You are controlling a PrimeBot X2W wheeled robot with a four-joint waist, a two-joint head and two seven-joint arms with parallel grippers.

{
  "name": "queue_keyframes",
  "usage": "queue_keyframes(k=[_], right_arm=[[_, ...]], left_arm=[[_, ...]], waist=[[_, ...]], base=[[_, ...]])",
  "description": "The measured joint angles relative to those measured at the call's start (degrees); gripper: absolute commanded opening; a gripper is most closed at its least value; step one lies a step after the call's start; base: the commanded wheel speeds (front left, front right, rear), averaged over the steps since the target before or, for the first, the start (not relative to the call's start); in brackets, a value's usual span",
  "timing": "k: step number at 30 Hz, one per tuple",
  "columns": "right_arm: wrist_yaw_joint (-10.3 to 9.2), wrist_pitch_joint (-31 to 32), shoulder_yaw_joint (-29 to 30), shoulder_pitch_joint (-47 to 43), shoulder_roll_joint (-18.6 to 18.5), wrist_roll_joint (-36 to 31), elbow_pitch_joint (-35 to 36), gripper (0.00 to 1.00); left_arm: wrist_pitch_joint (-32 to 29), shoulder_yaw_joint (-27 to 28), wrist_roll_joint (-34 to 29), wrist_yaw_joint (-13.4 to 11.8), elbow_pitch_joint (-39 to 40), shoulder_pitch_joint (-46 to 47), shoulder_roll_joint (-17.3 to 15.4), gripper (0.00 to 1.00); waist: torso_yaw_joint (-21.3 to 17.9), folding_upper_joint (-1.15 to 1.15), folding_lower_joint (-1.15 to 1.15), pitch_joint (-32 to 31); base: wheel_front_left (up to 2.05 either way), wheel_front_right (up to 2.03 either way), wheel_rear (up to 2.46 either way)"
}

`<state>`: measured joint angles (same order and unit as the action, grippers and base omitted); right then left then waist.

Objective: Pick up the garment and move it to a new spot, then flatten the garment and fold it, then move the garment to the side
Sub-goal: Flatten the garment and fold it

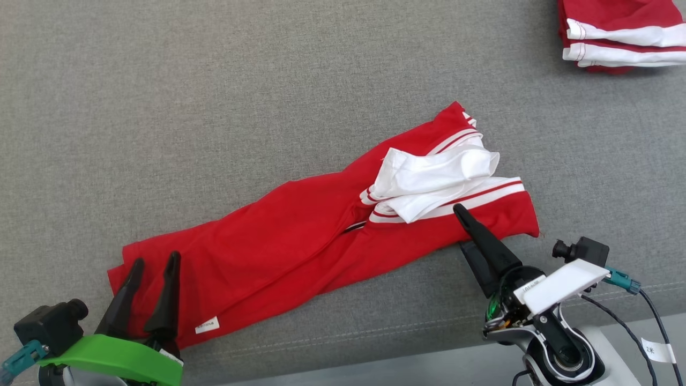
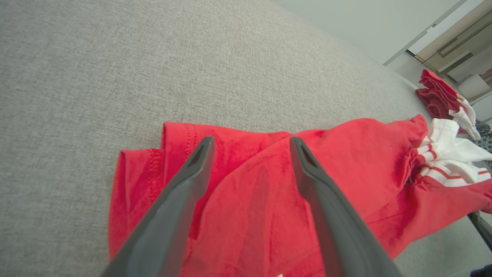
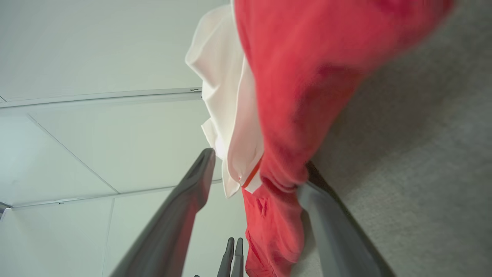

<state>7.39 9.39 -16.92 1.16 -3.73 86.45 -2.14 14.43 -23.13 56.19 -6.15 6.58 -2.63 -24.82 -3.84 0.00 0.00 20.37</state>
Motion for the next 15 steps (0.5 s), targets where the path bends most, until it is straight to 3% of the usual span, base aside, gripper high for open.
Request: queue_keyframes(k=[15], right_arm=[[0.00, -0.88, 2.07, -0.32, -0.34, 0.80, -4.02, 1.00]], left_arm=[[-0.01, -0.57, -0.24, -0.45, -0.12, -0.62, 1.49, 1.00]], waist=[[0.63, 0.00, 0.00, -0.61]], base=[[0.00, 0.00, 0.00]])
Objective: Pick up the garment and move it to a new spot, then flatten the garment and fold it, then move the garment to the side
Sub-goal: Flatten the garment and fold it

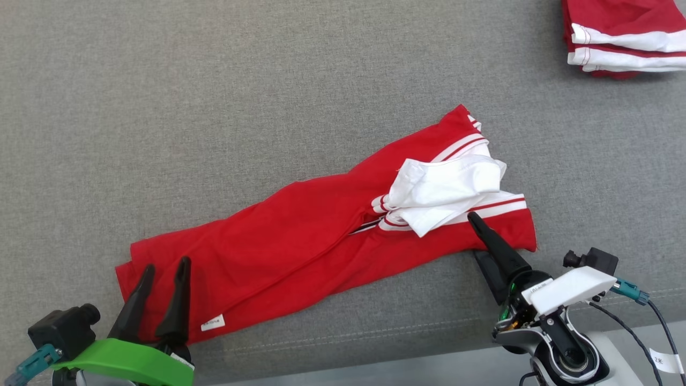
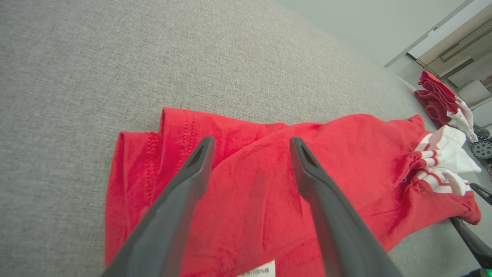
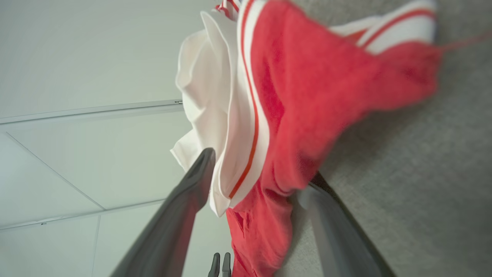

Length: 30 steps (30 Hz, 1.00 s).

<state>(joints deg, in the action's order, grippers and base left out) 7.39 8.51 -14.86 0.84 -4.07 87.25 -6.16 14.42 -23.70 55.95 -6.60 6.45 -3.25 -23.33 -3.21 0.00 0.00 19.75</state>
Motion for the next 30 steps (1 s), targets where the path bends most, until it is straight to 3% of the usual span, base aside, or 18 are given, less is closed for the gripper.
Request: queue_keyframes(k=[14, 15, 16, 17, 18, 24, 30], right_arm=[[0.00, -2.55, 0.40, 3.99, 0.20, -0.44, -3.89, 1.00], [0.00, -2.89, 0.51, 4.05, 0.22, -0.59, -4.31, 0.92], [0.00, -3.01, 0.64, 4.15, 0.24, -0.59, -4.76, 0.49], [0.00, -3.63, 0.89, 4.38, 0.33, -0.70, -5.47, 0.33], [0.00, -4.17, 1.16, 4.58, 0.35, -0.89, -6.02, 0.00], [0.00, -6.70, 1.64, 5.12, -0.20, -4.03, -6.68, 0.00], [0.00, -10.47, 3.46, 5.97, -3.76, -7.82, -5.25, 0.00]], left_arm=[[0.00, -0.71, -0.16, -0.07, -0.48, 0.08, 1.82, 1.00], [0.00, -0.70, -0.16, -0.07, -0.51, 0.11, 1.98, 1.00], [0.00, -0.71, -0.16, -0.07, -0.54, 0.15, 2.15, 1.00], [0.00, -0.75, -0.16, -0.07, -0.60, 0.16, 2.35, 1.00], [0.00, -0.77, -0.16, -0.07, -0.69, 0.16, 2.52, 1.00], [0.00, -0.80, -0.16, -0.07, -1.23, 0.16, 3.35, 1.00], [0.00, -0.54, -0.15, -0.08, -1.43, 0.18, 4.43, 1.00]], waist=[[3.00, 0.00, 0.00, -1.01], [3.18, 0.00, 0.00, -1.01], [3.36, 0.00, 0.00, -1.01], [3.52, 0.00, 0.00, -1.02], [3.67, 0.00, 0.00, -1.05], [4.50, 0.00, 0.00, -1.31], [5.12, 0.00, 0.00, -1.39]], base=[[0.00, 0.00, 0.00], [0.00, 0.00, 0.00], [0.00, 0.00, 0.00], [0.00, 0.00, 0.00], [0.00, 0.00, 0.00], [0.00, 0.00, 0.00], [0.00, 0.00, 0.00]])
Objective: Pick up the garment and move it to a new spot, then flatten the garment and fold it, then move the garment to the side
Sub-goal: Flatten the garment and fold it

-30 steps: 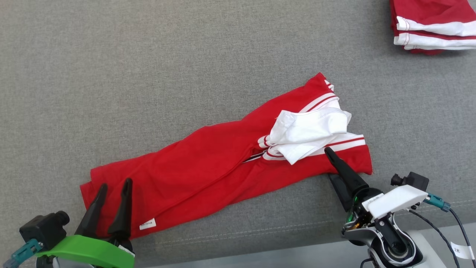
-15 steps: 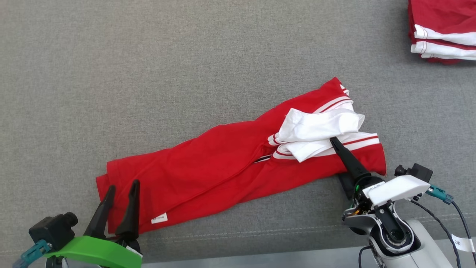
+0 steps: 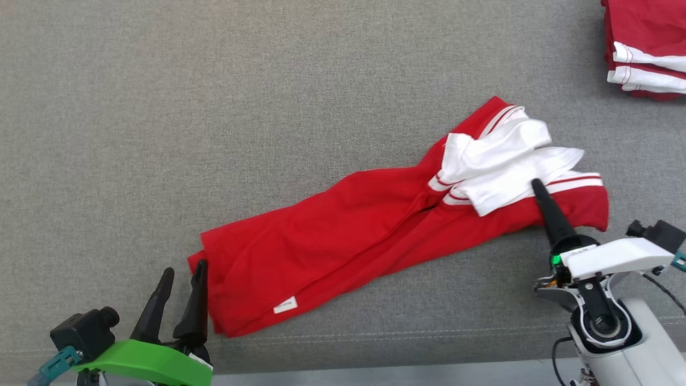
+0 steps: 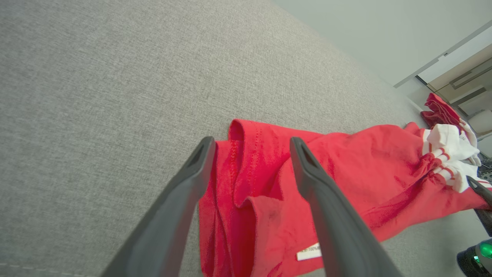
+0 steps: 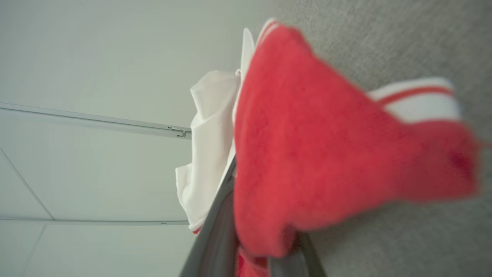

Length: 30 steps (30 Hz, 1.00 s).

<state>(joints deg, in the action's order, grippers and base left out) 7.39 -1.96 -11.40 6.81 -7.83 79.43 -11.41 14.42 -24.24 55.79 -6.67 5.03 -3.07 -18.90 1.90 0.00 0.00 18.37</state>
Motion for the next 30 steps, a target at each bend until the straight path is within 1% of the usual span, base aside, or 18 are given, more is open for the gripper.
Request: queue_keyframes(k=[4, 7, 11, 15, 18, 28, 30], right_arm=[[0.00, -3.16, 1.83, 0.01, -3.34, -3.21, 1.13, 0.00], [0.00, -4.00, 1.65, -0.02, -5.64, -5.67, 2.03, 0.00], [0.00, -4.58, 0.04, -0.44, -6.53, -6.98, 2.64, 0.00], [0.00, -5.42, -1.87, -0.45, -7.39, -9.12, 4.93, 0.00], [0.00, -5.41, -4.37, -0.44, -8.80, -12.00, 6.17, 0.00], [0.00, -6.09, -5.25, -1.77, -9.25, -12.44, 6.21, 0.00], [0.00, -6.08, -5.38, -1.94, -9.28, -12.46, 5.15, 0.00]], left_arm=[[0.00, 0.13, 0.00, 0.01, -0.34, 0.03, 0.44, 1.00], [0.00, 0.25, 0.09, 0.03, -0.60, 0.07, 1.41, 1.00], [0.00, 0.30, 0.09, 0.13, -0.98, 0.08, 2.02, 1.00], [0.00, 0.31, 0.09, 0.24, -1.25, 0.09, 2.44, 1.00], [0.00, 0.43, 0.09, 0.64, -1.59, 0.11, 2.83, 1.00], [0.00, 0.90, 0.08, 1.14, -2.87, 0.13, 3.39, 1.00], [0.00, 0.96, 0.05, 1.19, -3.13, 0.13, 3.60, 1.00]], waist=[[0.21, 0.00, 0.00, 0.03], [0.39, 0.00, 0.00, -0.02], [0.44, 0.00, 0.00, -0.19], [0.51, 0.00, 0.00, -0.29], [0.67, 0.00, 0.00, -0.32], [1.39, 0.00, 0.00, -0.58], [1.51, 0.00, 0.00, -0.66]], base=[[0.00, 0.00, 0.00], [0.00, 0.00, 0.00], [0.00, 0.00, 0.00], [0.00, 0.00, 0.00], [0.00, 0.00, 0.00], [0.00, 0.00, 0.00], [0.00, 0.00, 0.00]])
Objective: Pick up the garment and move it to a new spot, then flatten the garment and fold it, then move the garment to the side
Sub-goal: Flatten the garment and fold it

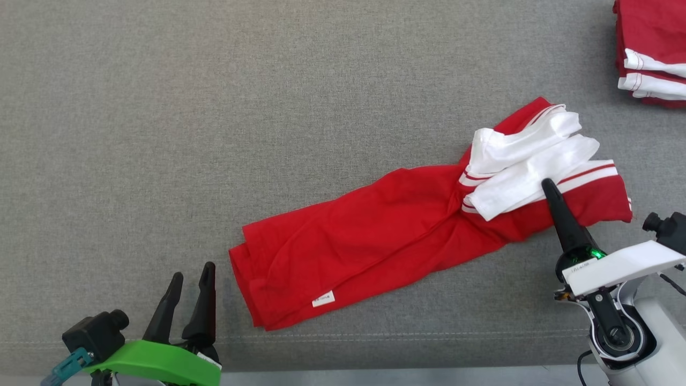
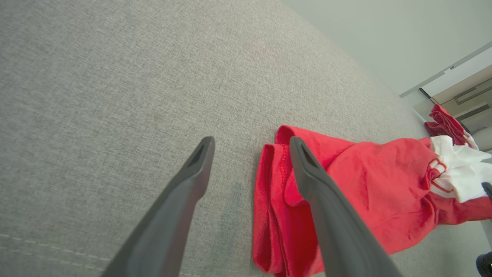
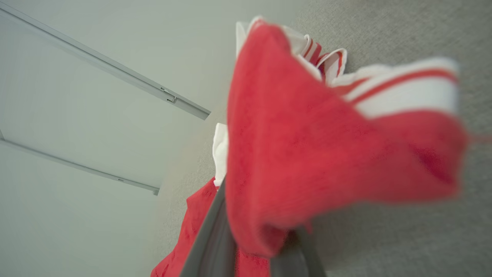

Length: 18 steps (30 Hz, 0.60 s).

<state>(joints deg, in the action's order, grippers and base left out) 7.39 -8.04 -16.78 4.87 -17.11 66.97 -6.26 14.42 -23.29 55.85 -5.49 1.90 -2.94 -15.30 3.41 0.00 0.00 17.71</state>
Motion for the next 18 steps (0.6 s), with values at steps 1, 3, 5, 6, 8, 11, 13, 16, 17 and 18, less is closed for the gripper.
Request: queue_keyframes(k=[1, 3, 5, 6, 8, 11, 13, 16, 17, 18], right_arm=[[0.00, 0.00, 0.02, -0.38, -0.01, 0.00, -0.35, 0.00], [0.00, -0.01, 0.21, -1.25, 0.07, 0.03, -1.02, 0.00], [-0.03, -0.40, 0.87, -1.94, 0.24, 0.21, -1.59, 0.00], [-0.49, -0.58, 1.29, -2.12, 0.35, 0.44, -2.03, 0.00], [-1.10, -0.57, 1.65, -2.19, 0.40, 0.64, -2.94, 0.00], [-2.45, -0.58, 2.03, -2.19, 0.43, 0.60, -4.39, 0.42], [-3.57, -0.58, 2.35, -2.17, 0.45, 0.58, -6.24, 1.00], [-5.72, -1.15, 3.21, -2.18, 0.69, 0.56, -8.29, 1.00], [-6.08, -1.52, 3.55, -2.17, 0.69, 0.56, -8.35, 1.00], [-6.23, -1.53, 3.61, -2.14, 0.66, 0.53, -8.28, 1.00]], left_arm=[[0.00, 0.04, -0.04, 0.01, -0.11, 0.00, 0.01, 1.00], [0.00, 0.14, -0.07, 0.01, -0.23, 0.00, 0.03, 1.00], [0.00, 0.32, -0.08, 0.01, -0.33, 0.00, 0.03, 1.00], [0.00, 0.34, -0.14, 0.01, -0.41, 0.00, 0.03, 1.00], [0.00, 0.75, -0.14, 0.01, -0.41, -0.01, 0.02, 1.00], [0.01, 1.02, -0.15, 0.01, -0.40, -0.02, 0.00, 1.00], [0.01, 0.94, -0.35, 0.10, -0.41, -0.02, -0.07, 1.00], [0.00, 0.43, -0.67, 0.83, -0.32, -0.01, -0.10, 1.00], [0.00, 0.29, -0.67, 0.98, -0.21, -0.01, -0.09, 1.00], [0.00, 0.31, -0.67, 1.01, -0.11, -0.01, -0.10, 1.00]], waist=[[0.02, 0.00, 0.00, -0.04], [0.06, 0.00, 0.00, -0.11], [0.04, 0.00, 0.00, -0.14], [0.02, 0.00, 0.00, -0.15], [-0.17, 0.00, 0.00, -0.13], [-0.50, 0.00, 0.00, -0.06], [-0.95, 0.00, 0.00, 0.02], [-1.57, 0.00, 0.00, 0.04], [-1.66, 0.00, 0.00, 0.05], [-1.69, 0.00, 0.00, 0.05]], base=[[0.00, 0.00, 0.00], [0.00, 0.00, 0.00], [0.00, 0.00, 0.00], [0.00, 0.00, 0.00], [0.00, 0.00, 0.00], [0.00, 0.00, 0.00], [0.00, 0.00, 0.00], [0.00, 0.00, 0.00], [0.00, 0.00, 0.00], [0.00, 0.00, 0.00]])
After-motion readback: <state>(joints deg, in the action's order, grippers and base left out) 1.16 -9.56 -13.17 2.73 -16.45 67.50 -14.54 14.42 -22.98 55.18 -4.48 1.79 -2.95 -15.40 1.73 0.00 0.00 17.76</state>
